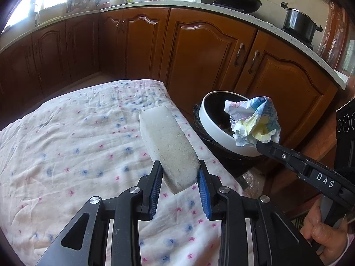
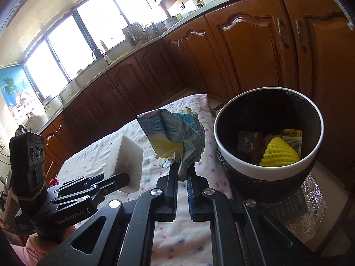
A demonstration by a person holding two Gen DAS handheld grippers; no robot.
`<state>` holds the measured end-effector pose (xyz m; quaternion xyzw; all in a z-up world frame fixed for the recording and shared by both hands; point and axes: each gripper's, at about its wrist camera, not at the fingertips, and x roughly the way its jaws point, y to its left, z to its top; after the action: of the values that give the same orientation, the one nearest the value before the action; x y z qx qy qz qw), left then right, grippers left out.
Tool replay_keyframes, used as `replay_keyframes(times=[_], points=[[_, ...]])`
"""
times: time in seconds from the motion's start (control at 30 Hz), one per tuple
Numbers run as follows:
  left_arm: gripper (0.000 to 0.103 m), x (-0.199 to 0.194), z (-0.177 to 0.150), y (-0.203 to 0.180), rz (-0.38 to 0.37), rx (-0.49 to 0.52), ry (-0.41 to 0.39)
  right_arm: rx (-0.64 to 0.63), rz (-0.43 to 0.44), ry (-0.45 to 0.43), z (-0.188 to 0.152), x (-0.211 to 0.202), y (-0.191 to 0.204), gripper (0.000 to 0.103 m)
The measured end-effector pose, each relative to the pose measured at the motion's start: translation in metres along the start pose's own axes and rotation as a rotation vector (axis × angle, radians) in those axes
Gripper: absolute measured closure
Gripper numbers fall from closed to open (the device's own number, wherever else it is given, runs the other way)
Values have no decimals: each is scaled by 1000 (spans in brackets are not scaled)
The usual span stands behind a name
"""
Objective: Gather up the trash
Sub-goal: 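Carry the white foam block and crumpled tissue over the bin with both grippers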
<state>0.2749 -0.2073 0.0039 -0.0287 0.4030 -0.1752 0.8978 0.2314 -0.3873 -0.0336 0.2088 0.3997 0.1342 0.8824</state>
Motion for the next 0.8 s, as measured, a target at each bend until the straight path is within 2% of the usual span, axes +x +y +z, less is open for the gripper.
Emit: replay_keyframes(times=[0.4, 0.8], points=[[73, 16, 15, -31, -26, 64, 12, 55, -55, -44, 2, -28, -41, 96], [73, 49, 53, -61, -87, 129, 22, 68, -125, -52, 20, -32, -71, 96]])
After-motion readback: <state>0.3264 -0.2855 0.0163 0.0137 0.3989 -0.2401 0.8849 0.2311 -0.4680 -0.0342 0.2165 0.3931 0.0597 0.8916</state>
